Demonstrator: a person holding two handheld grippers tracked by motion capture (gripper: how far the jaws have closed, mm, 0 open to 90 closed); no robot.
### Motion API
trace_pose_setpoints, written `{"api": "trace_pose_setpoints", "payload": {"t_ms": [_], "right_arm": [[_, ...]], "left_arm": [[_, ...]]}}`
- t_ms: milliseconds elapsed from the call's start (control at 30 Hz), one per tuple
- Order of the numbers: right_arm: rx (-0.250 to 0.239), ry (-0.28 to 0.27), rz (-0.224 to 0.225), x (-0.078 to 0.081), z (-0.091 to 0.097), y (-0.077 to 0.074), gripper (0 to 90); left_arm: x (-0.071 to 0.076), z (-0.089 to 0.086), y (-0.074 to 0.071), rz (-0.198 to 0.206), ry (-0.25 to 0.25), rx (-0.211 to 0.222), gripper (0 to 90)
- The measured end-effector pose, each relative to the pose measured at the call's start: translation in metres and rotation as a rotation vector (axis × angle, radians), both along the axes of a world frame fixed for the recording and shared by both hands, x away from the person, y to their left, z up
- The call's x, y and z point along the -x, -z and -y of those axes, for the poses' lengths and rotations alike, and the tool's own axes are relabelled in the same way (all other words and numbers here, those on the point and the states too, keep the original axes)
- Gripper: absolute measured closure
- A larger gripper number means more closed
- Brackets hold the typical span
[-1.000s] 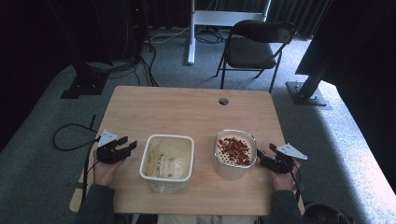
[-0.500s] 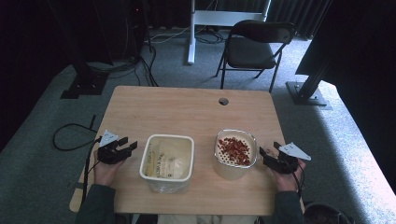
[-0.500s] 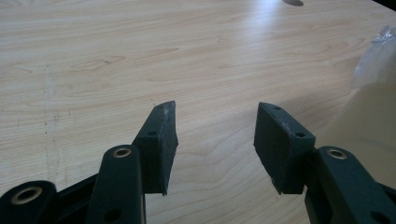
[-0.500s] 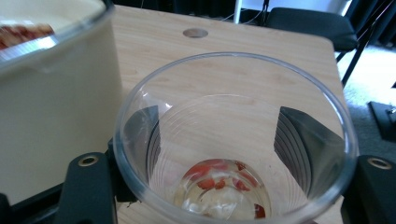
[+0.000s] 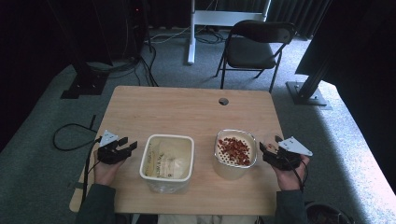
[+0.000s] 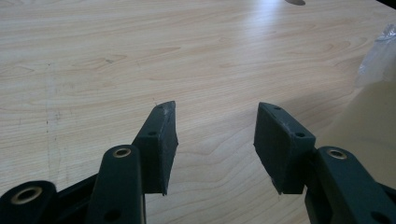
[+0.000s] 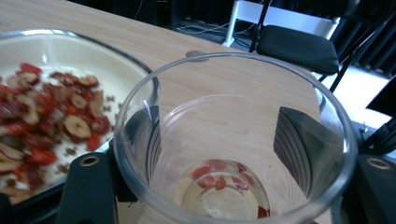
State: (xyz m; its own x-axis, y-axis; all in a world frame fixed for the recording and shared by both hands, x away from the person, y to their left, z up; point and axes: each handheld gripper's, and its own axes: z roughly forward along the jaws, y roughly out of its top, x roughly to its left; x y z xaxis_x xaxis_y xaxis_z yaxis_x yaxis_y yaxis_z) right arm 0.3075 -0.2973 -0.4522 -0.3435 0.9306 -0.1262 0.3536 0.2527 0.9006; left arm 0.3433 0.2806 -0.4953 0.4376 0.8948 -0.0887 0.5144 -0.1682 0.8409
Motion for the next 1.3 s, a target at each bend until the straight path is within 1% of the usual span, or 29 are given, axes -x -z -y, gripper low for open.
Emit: {"api": "trace_pose_setpoints", "payload": {"t_ms": [100,233,367,567,700,767,1067,1167,1300], "right_arm": [[0.050,0.003,0.013,0.001,-0.005,-0.011,32.4],[0.091,0.003,0.025,0.003,-0.011,-0.024,32.7],[0.113,-0.007,0.045,0.004,-0.016,-0.033,32.6],[0.127,-0.016,0.050,0.006,-0.020,-0.042,32.6],[0.143,-0.019,0.047,0.005,-0.023,-0.046,32.6],[0.143,-0.018,0.044,0.004,-0.024,-0.048,32.6],[0.158,-0.026,0.033,0.002,-0.028,-0.047,32.6],[0.164,-0.029,0.036,0.001,-0.029,-0.046,32.7],[0.178,-0.041,0.051,0.002,-0.028,-0.045,32.6]], "left_arm": [[0.000,0.000,0.001,-0.002,0.001,-0.006,49.8],[-0.001,0.001,0.003,-0.005,-0.002,-0.014,49.8],[-0.002,0.001,0.005,-0.011,-0.005,-0.019,49.8],[-0.004,0.001,0.008,-0.014,-0.008,-0.018,49.8],[-0.005,0.001,0.009,-0.020,-0.009,-0.019,49.8],[-0.006,0.001,0.009,-0.021,-0.007,-0.022,49.8],[-0.007,0.002,0.009,-0.022,-0.002,-0.020,49.8],[-0.006,0.003,0.009,-0.020,0.000,-0.023,49.8],[-0.007,0.004,0.009,-0.020,0.001,-0.024,49.8]]}}
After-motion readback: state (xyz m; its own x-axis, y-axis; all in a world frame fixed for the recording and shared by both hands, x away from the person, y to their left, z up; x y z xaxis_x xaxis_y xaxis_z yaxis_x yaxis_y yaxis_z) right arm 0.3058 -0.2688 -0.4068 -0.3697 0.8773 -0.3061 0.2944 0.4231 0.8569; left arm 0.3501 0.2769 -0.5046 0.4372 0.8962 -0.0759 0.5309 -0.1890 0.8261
